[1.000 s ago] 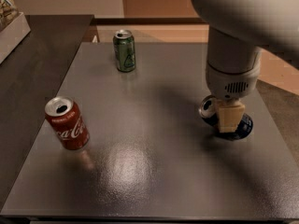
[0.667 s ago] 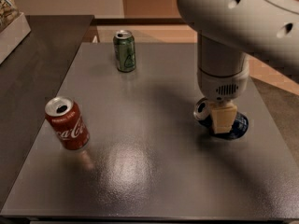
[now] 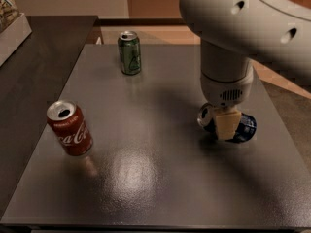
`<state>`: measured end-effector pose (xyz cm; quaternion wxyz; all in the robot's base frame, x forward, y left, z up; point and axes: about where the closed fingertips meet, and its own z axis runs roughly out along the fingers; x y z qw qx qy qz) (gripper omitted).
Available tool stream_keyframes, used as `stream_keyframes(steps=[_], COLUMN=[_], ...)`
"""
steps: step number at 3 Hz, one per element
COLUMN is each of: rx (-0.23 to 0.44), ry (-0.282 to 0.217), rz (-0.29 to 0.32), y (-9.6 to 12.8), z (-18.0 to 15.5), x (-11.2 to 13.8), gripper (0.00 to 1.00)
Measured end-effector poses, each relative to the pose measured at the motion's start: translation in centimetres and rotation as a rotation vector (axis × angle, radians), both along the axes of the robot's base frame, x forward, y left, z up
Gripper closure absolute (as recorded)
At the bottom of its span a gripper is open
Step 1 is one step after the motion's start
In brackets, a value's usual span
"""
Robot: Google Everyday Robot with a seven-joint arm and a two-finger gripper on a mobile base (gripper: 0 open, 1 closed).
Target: Knock pepsi can over
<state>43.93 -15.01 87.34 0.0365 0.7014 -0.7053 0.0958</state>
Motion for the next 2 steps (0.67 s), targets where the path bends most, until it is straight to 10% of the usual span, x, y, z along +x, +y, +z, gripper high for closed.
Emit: stream_keyframes(steps=[2], rx=[0.007], ry=[-0.013], rz=[0.003], y=[0.20], z=[0.05], x=[0.27], gripper=[0.00])
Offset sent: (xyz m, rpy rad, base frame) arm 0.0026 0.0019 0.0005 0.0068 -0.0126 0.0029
